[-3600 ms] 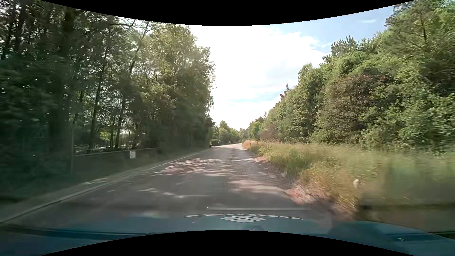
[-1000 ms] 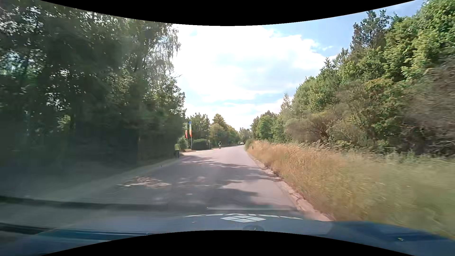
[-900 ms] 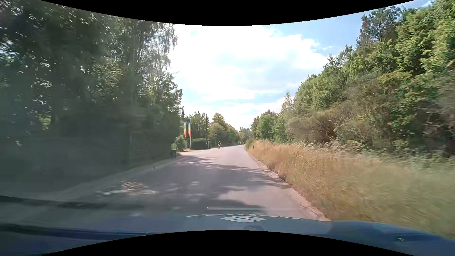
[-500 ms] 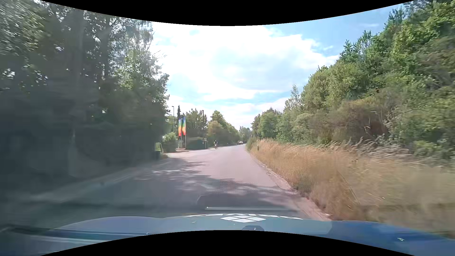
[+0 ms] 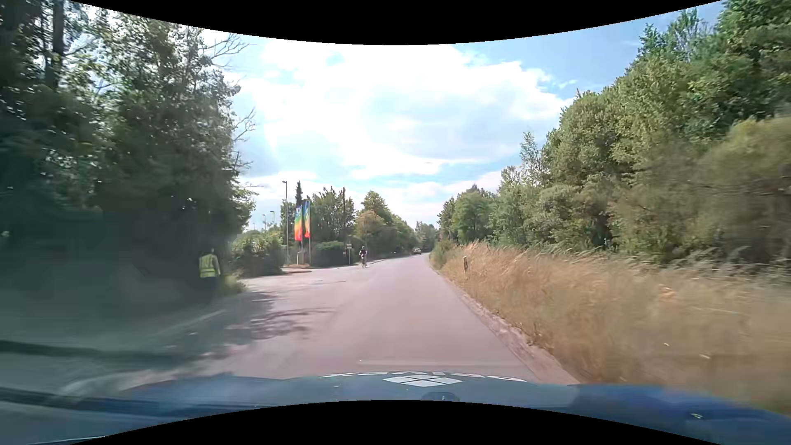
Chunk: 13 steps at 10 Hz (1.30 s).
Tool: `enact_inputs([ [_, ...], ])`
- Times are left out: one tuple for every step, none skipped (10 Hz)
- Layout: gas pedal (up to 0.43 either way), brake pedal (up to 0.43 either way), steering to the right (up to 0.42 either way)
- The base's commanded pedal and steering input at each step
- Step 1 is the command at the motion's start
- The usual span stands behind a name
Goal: Follow the waypoints while adhering to traffic rules and regulations
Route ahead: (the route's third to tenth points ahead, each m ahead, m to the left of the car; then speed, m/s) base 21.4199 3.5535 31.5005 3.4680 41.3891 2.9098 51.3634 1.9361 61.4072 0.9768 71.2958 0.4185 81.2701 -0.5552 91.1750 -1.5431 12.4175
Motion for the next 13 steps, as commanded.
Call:
enact_inputs([
  [0.15, 0.0, -0.003],
  [0.15, 0.0, -0.002],
  [0.15, 0.0, -0.001],
  [0.15, 0.0, -0.001],
  [0.15, 0.0, -0.001],
  [0.15, 0.0, -0.001],
  [0.15, 0.0, -0.001],
  [0.15, 0.0, -0.001],
  [0.15, 0.0, 0.0],
  [0.15, 0.0, -0.001],
  [0.15, 0.0, -0.001],
  [0.15, 0.0, -0.001],
  [0.15, 0.0, -0.001],
])
